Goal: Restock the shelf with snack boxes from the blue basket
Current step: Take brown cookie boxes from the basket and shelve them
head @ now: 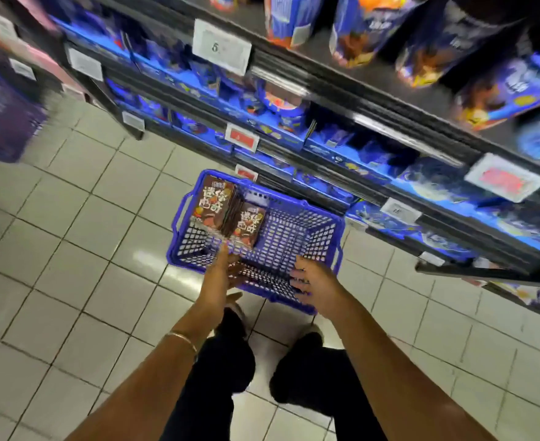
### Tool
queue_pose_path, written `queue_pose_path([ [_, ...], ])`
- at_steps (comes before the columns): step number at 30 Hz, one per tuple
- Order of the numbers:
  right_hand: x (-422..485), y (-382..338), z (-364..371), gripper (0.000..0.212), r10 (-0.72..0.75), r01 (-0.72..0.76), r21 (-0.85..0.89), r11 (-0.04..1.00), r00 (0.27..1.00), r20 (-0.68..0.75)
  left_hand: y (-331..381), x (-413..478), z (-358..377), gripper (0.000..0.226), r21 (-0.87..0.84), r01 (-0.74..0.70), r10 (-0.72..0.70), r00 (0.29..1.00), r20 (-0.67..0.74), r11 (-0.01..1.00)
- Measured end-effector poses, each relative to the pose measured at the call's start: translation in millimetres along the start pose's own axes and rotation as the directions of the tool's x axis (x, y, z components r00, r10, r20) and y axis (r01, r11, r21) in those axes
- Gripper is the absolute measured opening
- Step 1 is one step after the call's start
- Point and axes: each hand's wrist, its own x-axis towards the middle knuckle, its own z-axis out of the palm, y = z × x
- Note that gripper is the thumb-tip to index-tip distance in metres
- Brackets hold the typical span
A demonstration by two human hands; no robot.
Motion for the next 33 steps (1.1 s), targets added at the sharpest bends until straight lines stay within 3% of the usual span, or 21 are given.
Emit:
queue_pose_path([
  [5,161.7,19.1,32.2,0.047,0.020,-0.019,-0.009,1.000,1.000,0.016,-37.5,124.9,0.4,0.058,-0.163,0.047,-0.054,0.998,-0.035,0.985],
  [10,290.1,26.6,67.2,0.041,-0.051,0.051,-0.018,0.999,0.998,0.046,-75.7,232.1,3.8,0.029,-0.269,0.084,-0.104,0.993,-0.060,0.960],
  [16,392.6,22.8,116.1,0.057,-0.173,0.171,0.028,0.985,0.980,0.093,-98.0,295.4,7.0,0.037,-0.316,0.152,-0.175,0.984,-0.043,0.936],
  [20,417.5,23.3,137.3,0.051,-0.224,0.219,0.052,0.974,0.962,0.155,-97.5,309.3,6.3,0.065,-0.402,0.133,-0.159,0.987,-0.033,0.906],
  [25,410.4,28.2,132.4,0.032,-0.220,0.219,0.015,0.976,0.970,0.100,-91.2,293.8,7.7,0.031,-0.463,0.085,-0.141,0.986,-0.088,0.882],
  [28,413.6,31.5,125.1,0.034,-0.208,0.203,0.059,0.977,0.973,0.098,-87.5,286.6,5.5,0.029,-0.443,0.098,-0.155,0.984,-0.093,0.891],
  [31,414.5,31.9,115.7,0.019,-0.205,0.199,0.054,0.978,0.969,0.134,-85.7,286.7,4.3,0.025,-0.433,0.106,-0.151,0.986,-0.071,0.895],
  [33,412.4,31.1,108.7,0.025,-0.197,0.190,0.063,0.980,0.968,0.156,-83.7,283.4,5.8,0.024,-0.403,0.108,-0.150,0.986,-0.073,0.909],
])
